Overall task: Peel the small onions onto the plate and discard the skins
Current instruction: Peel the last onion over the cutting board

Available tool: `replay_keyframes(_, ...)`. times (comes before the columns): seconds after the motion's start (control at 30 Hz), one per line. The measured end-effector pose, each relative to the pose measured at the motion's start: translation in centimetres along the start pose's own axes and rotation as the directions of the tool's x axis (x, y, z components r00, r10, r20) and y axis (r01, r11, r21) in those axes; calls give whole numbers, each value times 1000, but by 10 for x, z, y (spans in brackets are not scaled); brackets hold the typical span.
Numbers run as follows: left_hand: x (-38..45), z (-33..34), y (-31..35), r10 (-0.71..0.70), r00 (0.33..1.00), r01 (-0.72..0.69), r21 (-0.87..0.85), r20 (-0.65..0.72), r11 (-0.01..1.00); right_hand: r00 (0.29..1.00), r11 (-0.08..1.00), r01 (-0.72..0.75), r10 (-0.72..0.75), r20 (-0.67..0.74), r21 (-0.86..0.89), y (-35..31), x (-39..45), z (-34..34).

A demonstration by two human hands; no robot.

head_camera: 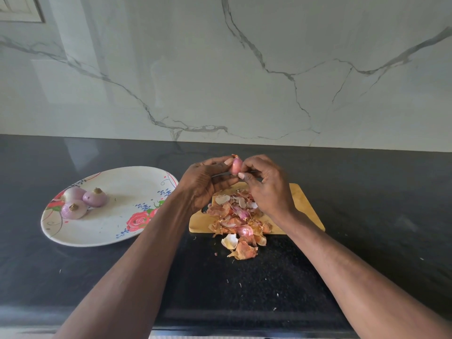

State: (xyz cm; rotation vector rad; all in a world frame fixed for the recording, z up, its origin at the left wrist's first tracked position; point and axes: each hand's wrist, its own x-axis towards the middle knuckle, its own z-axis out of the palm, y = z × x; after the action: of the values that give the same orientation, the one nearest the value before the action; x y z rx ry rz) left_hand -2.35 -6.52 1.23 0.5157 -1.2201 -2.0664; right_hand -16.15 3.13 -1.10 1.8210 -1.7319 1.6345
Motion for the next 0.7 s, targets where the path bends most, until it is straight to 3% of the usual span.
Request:
replay_keyframes(0.2, 0, 0, 0, -1, 1000, 1, 27, -7, 1000, 998, 999, -33, 31, 60, 33, 1, 1, -1)
replay_keyframes(0.4, 0, -1, 0, -2, 1000, 2, 20, -7, 1000, 999, 999, -34, 34, -4, -14, -1, -2, 0)
replay_keyframes(0.57, 1, -2, 1, 7, 1000, -7, 8, -7, 1000, 989, 986, -143, 141, 33, 82, -8, 1, -2)
replay_keyframes(0.7, 2, -3, 1, 13, 1000, -13, 10, -6, 1000, 989, 985, -147, 147, 6, 94, -9, 1, -2)
